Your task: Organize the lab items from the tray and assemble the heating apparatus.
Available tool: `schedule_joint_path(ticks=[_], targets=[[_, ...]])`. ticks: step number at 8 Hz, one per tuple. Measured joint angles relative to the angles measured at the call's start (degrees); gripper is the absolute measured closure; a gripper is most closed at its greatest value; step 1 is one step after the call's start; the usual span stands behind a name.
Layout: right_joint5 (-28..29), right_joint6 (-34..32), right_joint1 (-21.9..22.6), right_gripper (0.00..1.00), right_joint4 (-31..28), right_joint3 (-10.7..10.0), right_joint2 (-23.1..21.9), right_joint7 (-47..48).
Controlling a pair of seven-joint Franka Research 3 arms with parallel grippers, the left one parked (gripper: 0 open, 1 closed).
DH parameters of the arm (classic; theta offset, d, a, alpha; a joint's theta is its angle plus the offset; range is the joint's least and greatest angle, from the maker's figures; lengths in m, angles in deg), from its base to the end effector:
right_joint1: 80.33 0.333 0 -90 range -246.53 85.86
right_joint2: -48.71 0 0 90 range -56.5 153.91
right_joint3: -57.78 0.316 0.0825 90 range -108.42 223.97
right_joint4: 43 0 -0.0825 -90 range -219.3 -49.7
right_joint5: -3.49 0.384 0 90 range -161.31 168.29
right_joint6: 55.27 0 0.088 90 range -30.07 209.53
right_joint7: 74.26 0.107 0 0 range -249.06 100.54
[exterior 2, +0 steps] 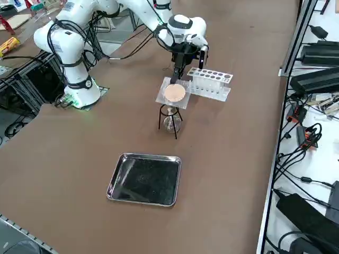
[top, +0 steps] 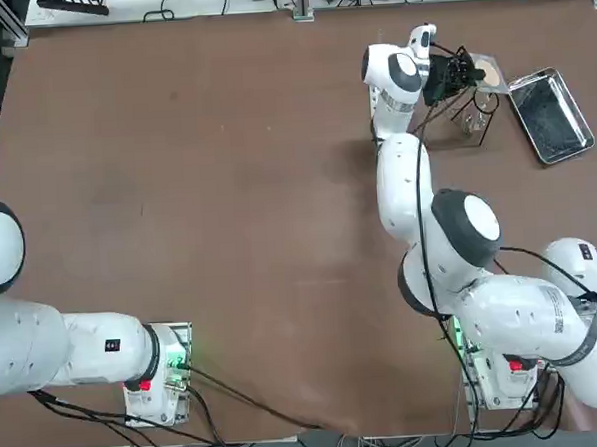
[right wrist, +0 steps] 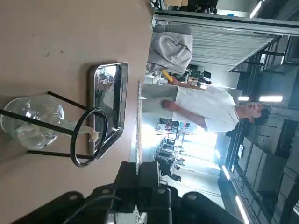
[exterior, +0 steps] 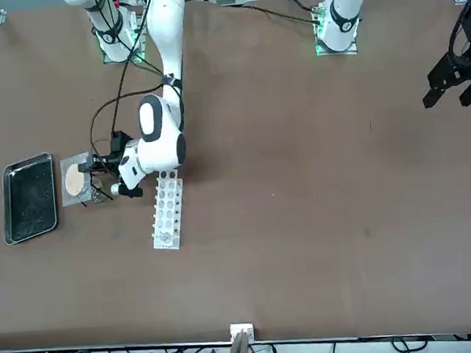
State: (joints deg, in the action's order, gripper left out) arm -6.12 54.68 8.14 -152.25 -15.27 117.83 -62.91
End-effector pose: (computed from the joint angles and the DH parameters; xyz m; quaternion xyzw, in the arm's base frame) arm 0.5462 0.1915 0.2483 0.7769 0.0671 -0.0311 0.6252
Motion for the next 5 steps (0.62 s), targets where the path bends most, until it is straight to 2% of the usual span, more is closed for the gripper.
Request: schedule_joint_path(ticks=[5], targets=[[-0.5,2.0,0.8,0.98,-3.0,3.4,0.2,6.7]])
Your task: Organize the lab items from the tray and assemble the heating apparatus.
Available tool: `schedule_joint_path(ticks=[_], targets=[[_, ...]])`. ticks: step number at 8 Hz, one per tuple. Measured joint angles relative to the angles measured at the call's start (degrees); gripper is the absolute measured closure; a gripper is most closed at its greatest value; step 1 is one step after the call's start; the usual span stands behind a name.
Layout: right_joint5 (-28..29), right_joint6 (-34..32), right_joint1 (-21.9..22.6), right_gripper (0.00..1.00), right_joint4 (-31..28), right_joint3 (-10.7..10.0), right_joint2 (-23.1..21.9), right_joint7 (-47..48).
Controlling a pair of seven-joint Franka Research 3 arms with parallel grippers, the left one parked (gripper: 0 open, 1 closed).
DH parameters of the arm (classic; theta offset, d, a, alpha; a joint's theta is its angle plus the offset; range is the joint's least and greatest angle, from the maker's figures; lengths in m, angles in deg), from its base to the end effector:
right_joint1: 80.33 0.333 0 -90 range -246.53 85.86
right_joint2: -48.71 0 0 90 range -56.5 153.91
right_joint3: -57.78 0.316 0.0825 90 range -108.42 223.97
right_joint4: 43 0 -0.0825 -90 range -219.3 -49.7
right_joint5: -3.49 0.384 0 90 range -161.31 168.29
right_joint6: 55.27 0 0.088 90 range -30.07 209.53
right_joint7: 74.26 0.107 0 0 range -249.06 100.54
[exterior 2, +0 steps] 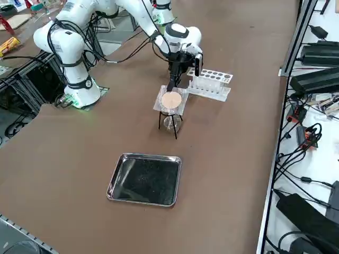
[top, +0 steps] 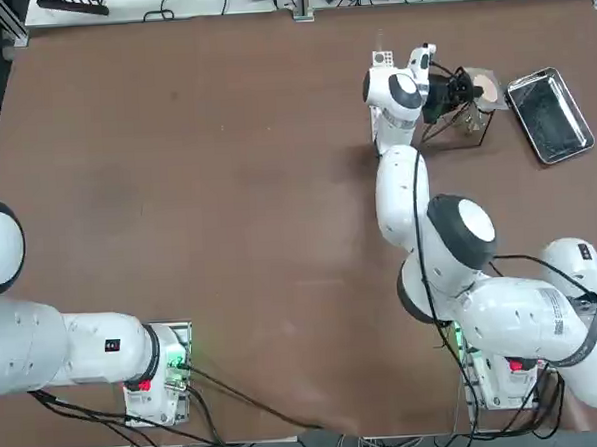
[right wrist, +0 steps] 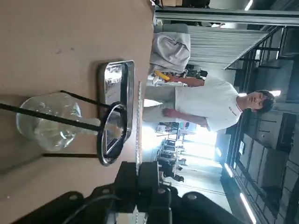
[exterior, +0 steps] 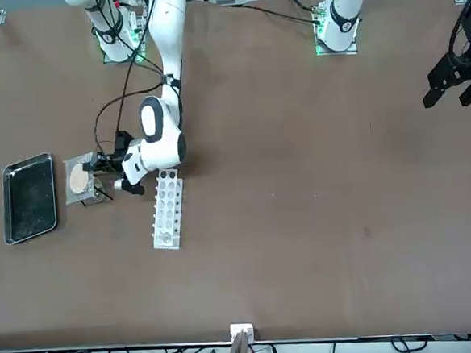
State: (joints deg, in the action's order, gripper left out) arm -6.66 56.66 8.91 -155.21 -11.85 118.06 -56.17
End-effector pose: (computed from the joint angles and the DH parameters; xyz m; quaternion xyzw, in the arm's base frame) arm 0.5289 0.1892 0.2115 0.7743 0.0525 -0.0140 0.6304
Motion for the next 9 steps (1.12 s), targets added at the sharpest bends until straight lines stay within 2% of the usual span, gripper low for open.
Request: schedule_joint_path(ticks=[9], targets=[[-0.2,0.2,-1.4,0.97,-0.8,1.9,2.9,0.2]])
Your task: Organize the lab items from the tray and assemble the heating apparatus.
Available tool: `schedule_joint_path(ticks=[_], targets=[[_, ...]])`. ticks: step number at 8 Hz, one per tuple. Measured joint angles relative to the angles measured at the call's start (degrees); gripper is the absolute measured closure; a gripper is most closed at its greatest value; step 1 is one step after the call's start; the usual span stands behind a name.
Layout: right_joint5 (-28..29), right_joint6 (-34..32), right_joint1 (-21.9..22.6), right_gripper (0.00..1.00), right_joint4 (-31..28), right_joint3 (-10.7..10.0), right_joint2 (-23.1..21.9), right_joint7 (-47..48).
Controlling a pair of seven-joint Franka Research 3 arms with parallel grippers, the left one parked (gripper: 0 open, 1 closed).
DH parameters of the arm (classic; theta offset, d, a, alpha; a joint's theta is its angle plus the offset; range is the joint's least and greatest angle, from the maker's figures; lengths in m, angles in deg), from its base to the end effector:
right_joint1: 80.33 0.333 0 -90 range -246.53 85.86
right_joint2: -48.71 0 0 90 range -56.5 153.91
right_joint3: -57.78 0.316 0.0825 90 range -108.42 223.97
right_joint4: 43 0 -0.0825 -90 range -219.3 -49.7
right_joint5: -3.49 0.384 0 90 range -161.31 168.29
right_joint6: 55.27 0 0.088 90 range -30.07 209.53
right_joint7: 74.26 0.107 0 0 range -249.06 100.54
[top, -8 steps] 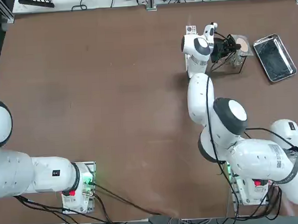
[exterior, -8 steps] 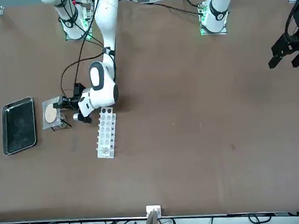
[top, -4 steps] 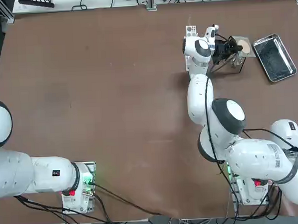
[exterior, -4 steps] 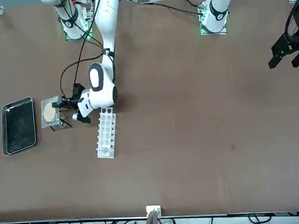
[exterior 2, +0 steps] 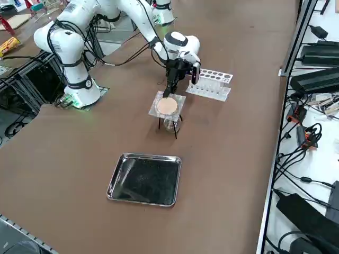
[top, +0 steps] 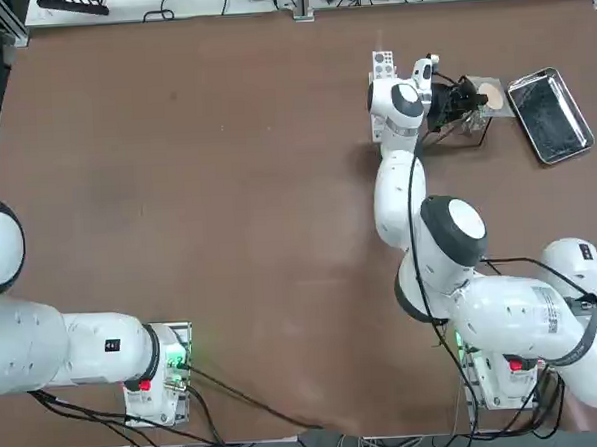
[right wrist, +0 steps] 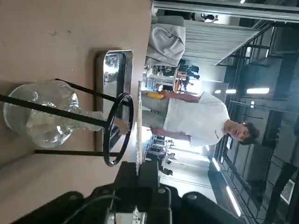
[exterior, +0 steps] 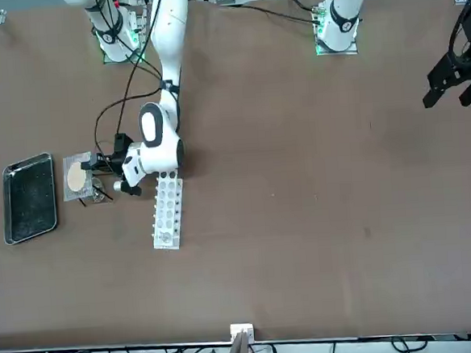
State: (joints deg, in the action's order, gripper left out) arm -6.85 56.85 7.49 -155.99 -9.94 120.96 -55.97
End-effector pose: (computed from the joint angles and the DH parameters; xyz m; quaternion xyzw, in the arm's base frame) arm 0.5249 0.1692 0.1841 0.7566 0.0544 -0.0356 0.6507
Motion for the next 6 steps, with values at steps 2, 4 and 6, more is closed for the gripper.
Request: schedule_joint_path(ticks=[2,4,6], targets=[[0.0,0.0,-0.1,0.87,0.0,0.2,0.0,0.0],[0.0,0.0,-0.5,0.77,0.0,0.5,0.0,0.0],[0.0,0.0,-0.7,0.63,0.1,0.7,0.0,0.0]])
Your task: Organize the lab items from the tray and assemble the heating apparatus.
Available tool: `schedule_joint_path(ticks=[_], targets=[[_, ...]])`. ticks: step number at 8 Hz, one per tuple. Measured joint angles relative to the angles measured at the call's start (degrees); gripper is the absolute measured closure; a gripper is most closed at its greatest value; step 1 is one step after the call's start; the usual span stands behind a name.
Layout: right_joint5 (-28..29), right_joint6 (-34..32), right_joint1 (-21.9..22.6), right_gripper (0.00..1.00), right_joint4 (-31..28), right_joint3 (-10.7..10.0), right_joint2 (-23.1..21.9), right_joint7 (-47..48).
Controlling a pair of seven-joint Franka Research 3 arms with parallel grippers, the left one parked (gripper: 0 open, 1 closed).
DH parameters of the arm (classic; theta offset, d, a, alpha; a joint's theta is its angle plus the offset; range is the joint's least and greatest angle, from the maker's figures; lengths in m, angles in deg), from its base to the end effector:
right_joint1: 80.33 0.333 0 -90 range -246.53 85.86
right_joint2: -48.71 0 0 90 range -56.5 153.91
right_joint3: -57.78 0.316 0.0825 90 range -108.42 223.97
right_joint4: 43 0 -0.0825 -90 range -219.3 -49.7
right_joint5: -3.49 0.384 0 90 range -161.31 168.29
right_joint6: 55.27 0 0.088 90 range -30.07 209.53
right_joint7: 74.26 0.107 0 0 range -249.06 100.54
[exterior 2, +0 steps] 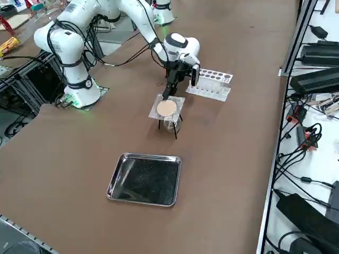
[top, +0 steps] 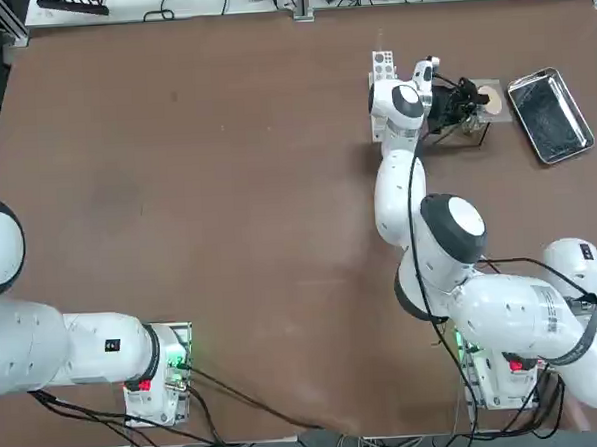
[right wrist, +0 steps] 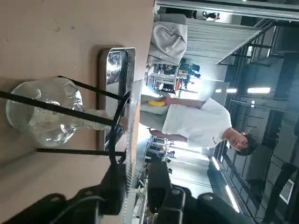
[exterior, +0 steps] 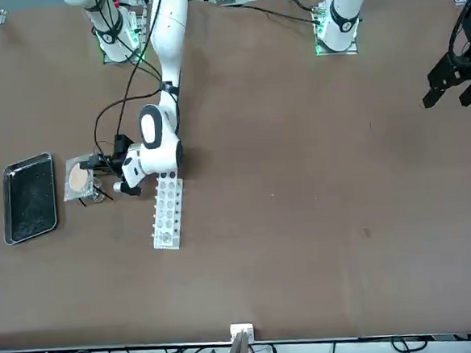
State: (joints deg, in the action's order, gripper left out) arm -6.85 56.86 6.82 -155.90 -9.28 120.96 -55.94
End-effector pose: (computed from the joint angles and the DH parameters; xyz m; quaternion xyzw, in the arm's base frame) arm 0.5249 0.1657 0.1785 0.7569 0.0551 -0.0415 0.6498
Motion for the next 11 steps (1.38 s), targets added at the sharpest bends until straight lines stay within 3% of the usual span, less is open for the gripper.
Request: schedule_joint_path(ticks=[2,4,5,11], targets=[[0.0,0.1,-0.4,0.47,0.3,0.0,0.0,0.0],[0.0,0.4,-1.0,0.10,0.6,0.0,0.0,-0.1],[0.0,0.4,-1.2,0.00,0.7,0.0,0.0,-0.4],[2.0,-2.7,-1.5,0.00,3.7,-0.2,-1.3,-5.6]])
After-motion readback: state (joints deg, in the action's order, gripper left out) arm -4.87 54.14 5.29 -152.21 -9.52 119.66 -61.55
